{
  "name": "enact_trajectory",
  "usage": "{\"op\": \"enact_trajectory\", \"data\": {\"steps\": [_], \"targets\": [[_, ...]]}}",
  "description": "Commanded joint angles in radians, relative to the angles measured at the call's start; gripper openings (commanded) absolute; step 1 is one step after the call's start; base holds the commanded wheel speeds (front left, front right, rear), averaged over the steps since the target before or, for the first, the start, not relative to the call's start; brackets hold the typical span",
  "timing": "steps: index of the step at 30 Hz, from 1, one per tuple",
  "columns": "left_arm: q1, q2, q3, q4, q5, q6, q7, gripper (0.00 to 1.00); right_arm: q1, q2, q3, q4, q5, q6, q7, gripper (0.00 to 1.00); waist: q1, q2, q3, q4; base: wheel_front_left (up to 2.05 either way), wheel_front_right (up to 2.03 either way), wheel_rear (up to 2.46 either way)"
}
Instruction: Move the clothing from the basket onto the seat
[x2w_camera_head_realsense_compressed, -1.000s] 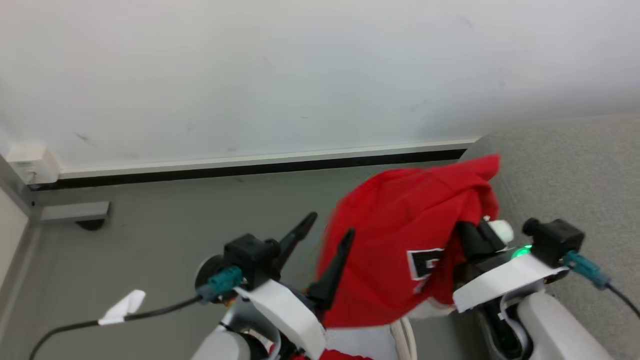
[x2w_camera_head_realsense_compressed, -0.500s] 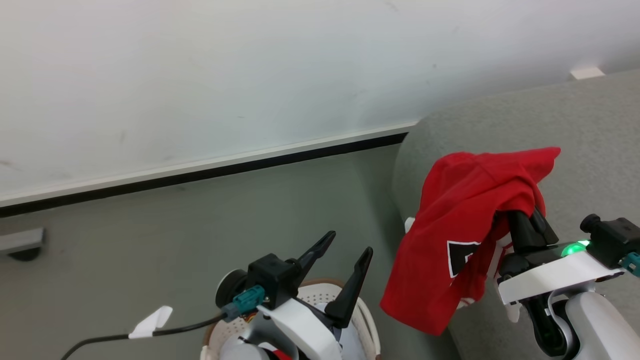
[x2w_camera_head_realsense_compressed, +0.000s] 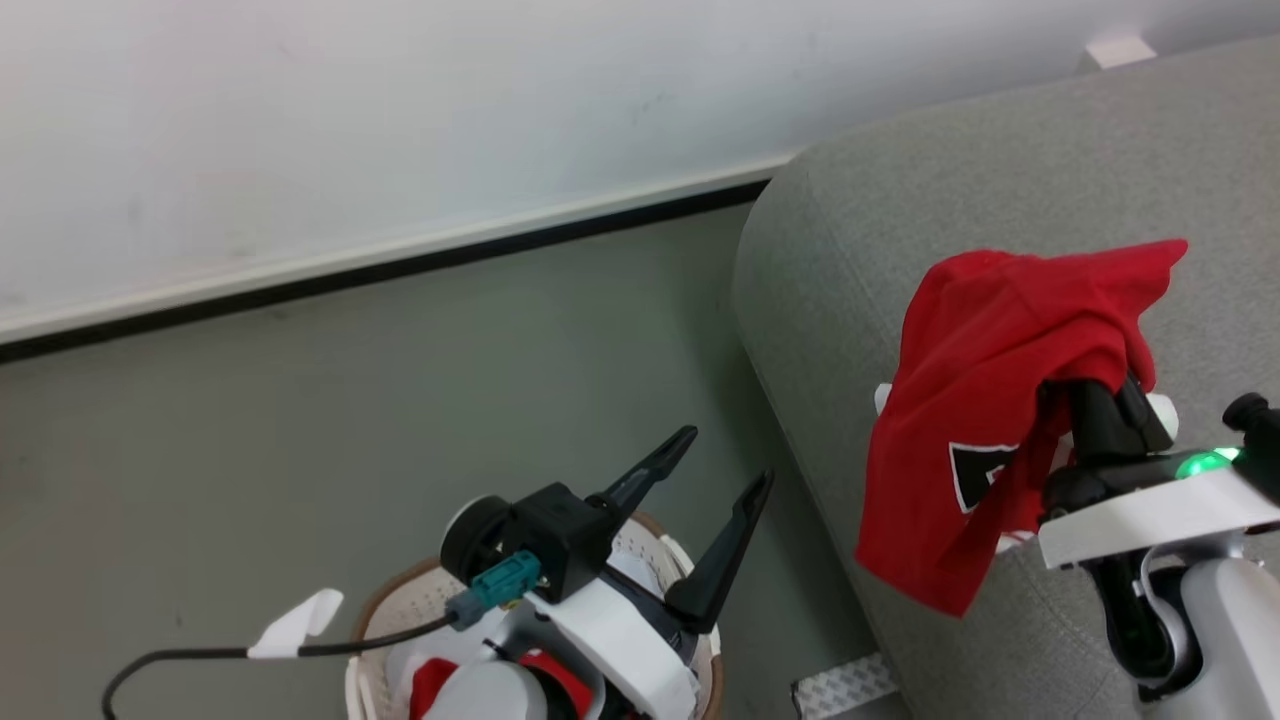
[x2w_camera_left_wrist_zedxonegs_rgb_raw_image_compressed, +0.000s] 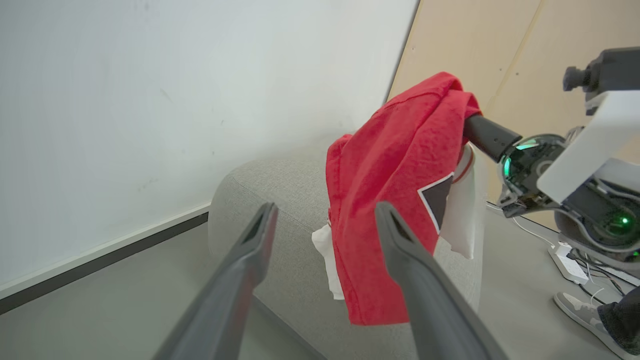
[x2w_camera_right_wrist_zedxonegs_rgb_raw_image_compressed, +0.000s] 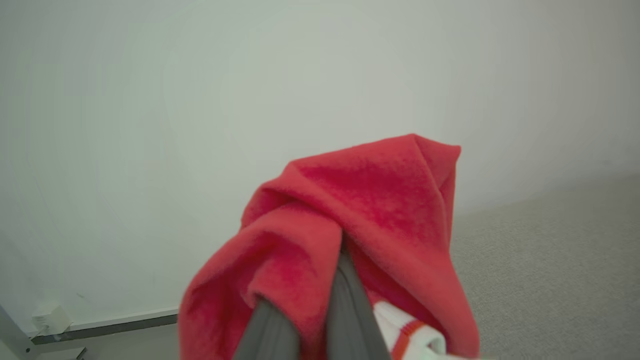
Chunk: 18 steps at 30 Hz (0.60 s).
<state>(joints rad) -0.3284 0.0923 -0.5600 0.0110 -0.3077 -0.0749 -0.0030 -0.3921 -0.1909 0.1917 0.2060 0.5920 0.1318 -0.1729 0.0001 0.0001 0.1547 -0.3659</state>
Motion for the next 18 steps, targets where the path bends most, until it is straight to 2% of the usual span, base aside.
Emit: {"op": "enact_trajectory", "data": {"steps": [1, 8, 13, 18], "targets": [[-0.016, 0.015, 0.001, -0.013, 0.015, -0.005, 0.006, 1.00, -0.033, 0.008, -0.027, 0.003, -0.017, -0.002, 0.008, 0.00, -0.0001, -0.0001, 0.051, 0.011, 0.00, 0.00, 0.00], [-0.068, 0.057, 0.003, -0.076, 0.020, -0.019, 0.041, 1.00, -0.185, 0.055, -0.176, 0.060, -0.080, -0.002, 0.048, 0.00, -0.0001, -0.0001, 0.185, 0.043, 0.00, 0.00, 0.00], [-0.118, 0.097, 0.008, -0.138, 0.012, -0.032, 0.066, 1.00, -0.405, 0.056, -0.402, 0.146, -0.178, -0.002, 0.083, 0.00, -0.0001, -0.0001, 0.292, 0.081, 0.00, 0.00, 0.00], [-0.161, 0.126, 0.023, -0.184, -0.002, -0.037, 0.083, 1.00, -0.635, 0.037, -0.647, 0.227, -0.342, -0.002, 0.119, 0.00, -0.0001, -0.0001, 0.376, 0.121, 0.00, 0.00, 0.00]]}}
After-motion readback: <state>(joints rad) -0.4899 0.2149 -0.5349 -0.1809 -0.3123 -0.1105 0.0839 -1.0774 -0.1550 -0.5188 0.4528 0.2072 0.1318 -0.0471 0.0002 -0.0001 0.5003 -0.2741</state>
